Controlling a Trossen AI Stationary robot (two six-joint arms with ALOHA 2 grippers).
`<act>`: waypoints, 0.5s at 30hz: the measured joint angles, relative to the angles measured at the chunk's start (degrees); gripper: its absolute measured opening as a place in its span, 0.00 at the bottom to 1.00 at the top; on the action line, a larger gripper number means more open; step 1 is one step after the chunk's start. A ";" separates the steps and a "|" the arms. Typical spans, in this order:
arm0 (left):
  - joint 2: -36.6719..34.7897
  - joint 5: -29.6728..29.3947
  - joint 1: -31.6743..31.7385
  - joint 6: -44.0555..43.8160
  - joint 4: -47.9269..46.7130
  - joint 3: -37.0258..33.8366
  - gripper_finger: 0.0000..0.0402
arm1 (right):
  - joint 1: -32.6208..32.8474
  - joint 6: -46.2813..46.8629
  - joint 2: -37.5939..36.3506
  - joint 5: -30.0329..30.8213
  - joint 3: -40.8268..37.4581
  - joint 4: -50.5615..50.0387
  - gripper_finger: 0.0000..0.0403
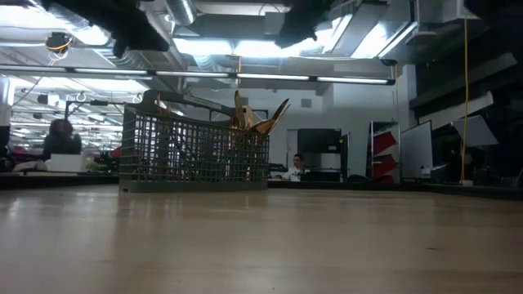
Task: Sort silverware
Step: Return to Home Position
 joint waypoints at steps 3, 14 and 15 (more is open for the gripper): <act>-2.75 0.09 -2.66 -0.41 -5.67 -0.23 0.10 | -0.01 0.73 -3.40 0.02 0.01 -5.78 0.30; -15.25 -0.13 -21.11 -27.35 37.70 -32.13 0.10 | 3.85 0.62 -18.31 -2.80 -16.34 -18.65 0.30; -15.52 -0.34 -23.02 -27.82 41.58 -33.85 0.10 | 4.70 0.87 -21.25 -2.80 -20.76 -16.40 0.30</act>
